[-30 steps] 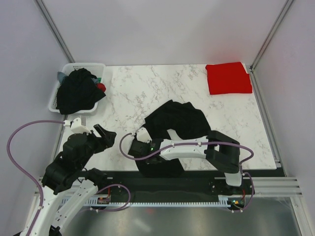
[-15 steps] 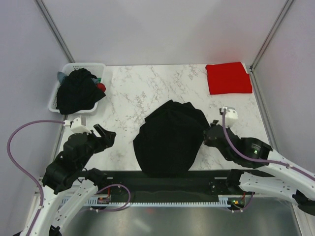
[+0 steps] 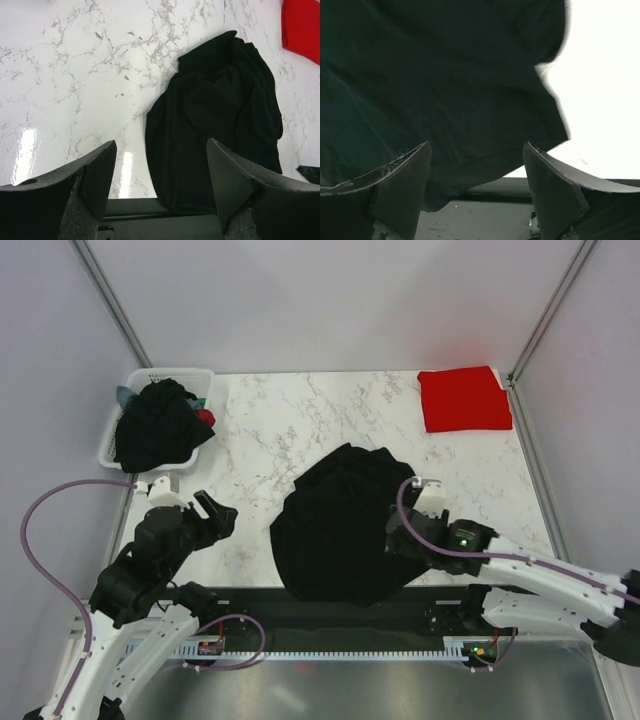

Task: Fold and stack the t-shirts
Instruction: Flatten the tshirt out

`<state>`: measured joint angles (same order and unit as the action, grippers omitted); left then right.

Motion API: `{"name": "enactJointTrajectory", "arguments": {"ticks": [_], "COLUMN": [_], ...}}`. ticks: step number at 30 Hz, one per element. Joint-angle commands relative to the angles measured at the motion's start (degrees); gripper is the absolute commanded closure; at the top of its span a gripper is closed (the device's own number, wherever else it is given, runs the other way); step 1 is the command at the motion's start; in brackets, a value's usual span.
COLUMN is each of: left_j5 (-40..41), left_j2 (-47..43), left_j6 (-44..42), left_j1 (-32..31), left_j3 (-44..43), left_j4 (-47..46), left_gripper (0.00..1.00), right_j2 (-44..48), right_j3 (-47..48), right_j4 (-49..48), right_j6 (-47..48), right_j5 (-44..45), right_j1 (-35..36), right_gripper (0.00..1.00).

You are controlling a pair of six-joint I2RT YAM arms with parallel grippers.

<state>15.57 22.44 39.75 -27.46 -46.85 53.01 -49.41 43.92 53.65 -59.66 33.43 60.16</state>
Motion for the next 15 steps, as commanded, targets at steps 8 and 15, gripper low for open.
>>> {"name": "enactJointTrajectory", "arguments": {"ticks": [8,15], "left_j5": [0.9,0.8], "left_j2": [0.2,1.0], "left_j6": [-1.6,-1.6], "left_j1": [0.0,0.0], "left_j3": [0.0,-0.1], "left_j4": [-1.9,-1.9], "left_gripper": [0.21,0.21], "right_j2": [-18.7,-25.7], "right_j3": [-3.8,-2.3], "right_j4": [-19.2,-20.8], "right_j6": [6.1,7.9], "right_j5": [-13.6,-15.9], "right_j1": [1.4,2.2], "right_gripper": [0.37,0.48]}}
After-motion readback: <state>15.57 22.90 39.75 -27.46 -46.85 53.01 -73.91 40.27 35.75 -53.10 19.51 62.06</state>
